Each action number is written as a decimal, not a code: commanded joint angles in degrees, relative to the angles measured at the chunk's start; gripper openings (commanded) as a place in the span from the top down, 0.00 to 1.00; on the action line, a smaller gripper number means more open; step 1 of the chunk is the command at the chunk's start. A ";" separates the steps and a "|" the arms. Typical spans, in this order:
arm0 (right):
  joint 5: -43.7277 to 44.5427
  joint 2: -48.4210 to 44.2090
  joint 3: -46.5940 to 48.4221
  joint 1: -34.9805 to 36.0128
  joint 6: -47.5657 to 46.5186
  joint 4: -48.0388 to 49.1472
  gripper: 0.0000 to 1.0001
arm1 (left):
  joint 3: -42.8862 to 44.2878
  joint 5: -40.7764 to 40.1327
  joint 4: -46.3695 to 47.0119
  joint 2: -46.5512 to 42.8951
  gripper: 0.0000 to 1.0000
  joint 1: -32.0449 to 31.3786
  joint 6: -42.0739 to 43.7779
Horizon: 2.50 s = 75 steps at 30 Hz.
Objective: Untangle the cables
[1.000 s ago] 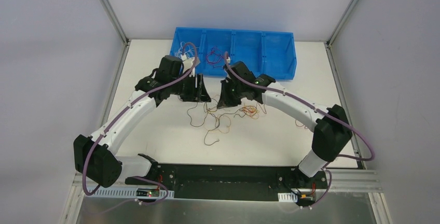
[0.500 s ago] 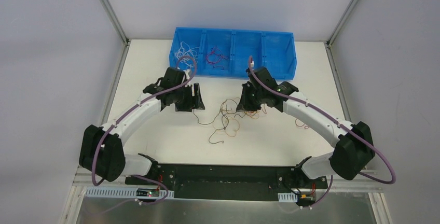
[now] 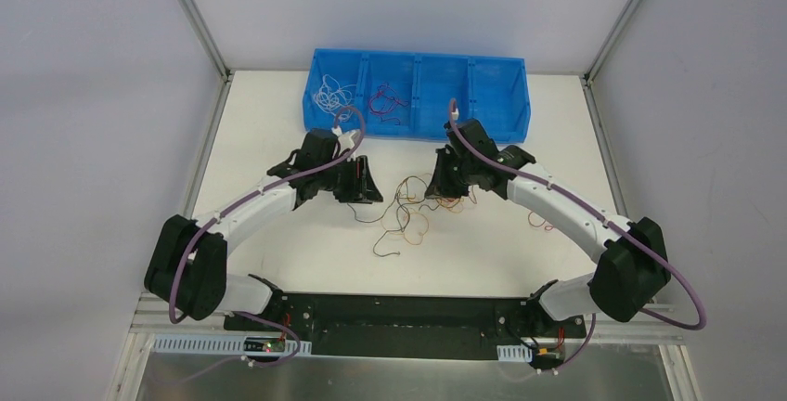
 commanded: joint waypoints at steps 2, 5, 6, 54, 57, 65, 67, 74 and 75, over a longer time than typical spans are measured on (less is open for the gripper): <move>-0.53 0.61 2.43 -0.51 1.44 0.62 1.00 | 0.47 3.15 3.89 0.91 0.57 -2.36 3.45; -0.81 1.18 3.03 -0.70 1.39 0.53 1.00 | 0.59 2.78 3.88 1.82 0.57 -2.72 5.02; -0.93 1.38 3.20 -0.74 1.40 0.60 1.00 | 0.67 2.78 3.85 1.97 0.56 -3.12 5.84; 20.82 2.57 -10.47 -15.01 -3.49 -10.22 1.00 | 29.78 -15.71 -17.84 -24.12 1.00 9.99 4.61; 20.82 2.34 -11.07 -15.71 -3.54 -10.19 1.00 | 34.21 -15.17 -17.27 -22.06 1.00 10.26 1.86; 22.24 2.50 -12.28 -18.56 -5.07 -10.42 1.00 | 43.16 -12.77 -16.90 -18.41 1.00 10.30 -0.39; 21.33 2.83 -12.57 -19.46 -5.09 -10.00 1.00 | 45.58 -12.76 -16.82 -17.90 1.00 10.31 -0.84; 15.93 0.45 -12.52 -19.99 -4.94 -9.27 1.00 | 42.87 -9.19 -16.73 -16.77 1.00 10.30 -4.75; 15.48 -0.30 -12.33 -19.92 -4.95 -9.48 1.00 | 40.65 -8.72 -16.73 -17.40 1.00 10.31 -5.03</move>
